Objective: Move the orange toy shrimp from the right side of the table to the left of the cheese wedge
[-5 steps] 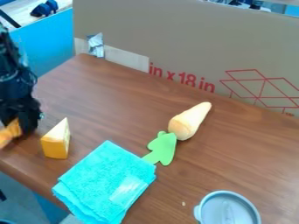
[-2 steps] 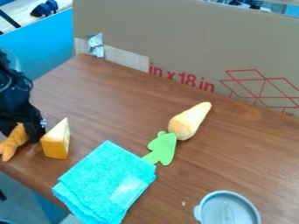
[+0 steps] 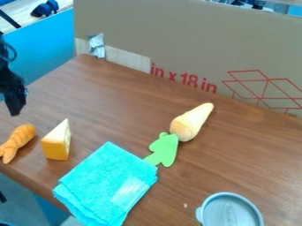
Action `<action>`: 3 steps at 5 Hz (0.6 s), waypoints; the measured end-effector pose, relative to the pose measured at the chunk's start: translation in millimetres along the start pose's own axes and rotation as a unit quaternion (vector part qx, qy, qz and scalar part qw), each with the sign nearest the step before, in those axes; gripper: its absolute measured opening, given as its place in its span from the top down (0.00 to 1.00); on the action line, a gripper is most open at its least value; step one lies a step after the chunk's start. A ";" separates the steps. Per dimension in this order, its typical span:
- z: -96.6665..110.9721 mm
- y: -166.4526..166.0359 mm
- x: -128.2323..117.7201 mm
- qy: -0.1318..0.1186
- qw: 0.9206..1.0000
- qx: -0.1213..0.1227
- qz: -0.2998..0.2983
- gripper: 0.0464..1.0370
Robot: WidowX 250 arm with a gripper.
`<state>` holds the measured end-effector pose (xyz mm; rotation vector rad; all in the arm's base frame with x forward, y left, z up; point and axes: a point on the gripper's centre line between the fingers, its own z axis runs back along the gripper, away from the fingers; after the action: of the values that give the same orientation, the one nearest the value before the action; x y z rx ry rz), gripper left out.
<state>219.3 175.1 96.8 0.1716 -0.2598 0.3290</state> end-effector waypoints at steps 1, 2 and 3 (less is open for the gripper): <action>15.9 -16.7 2.5 0.015 0.999 0.021 -0.037 0.04; 29.6 -69.7 25.3 -0.003 0.995 -0.042 -0.088 0.04; 39.0 -130.6 45.8 -0.021 0.982 -0.075 -0.171 0.04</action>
<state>296.8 58.7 130.5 0.0717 -0.2906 -0.0362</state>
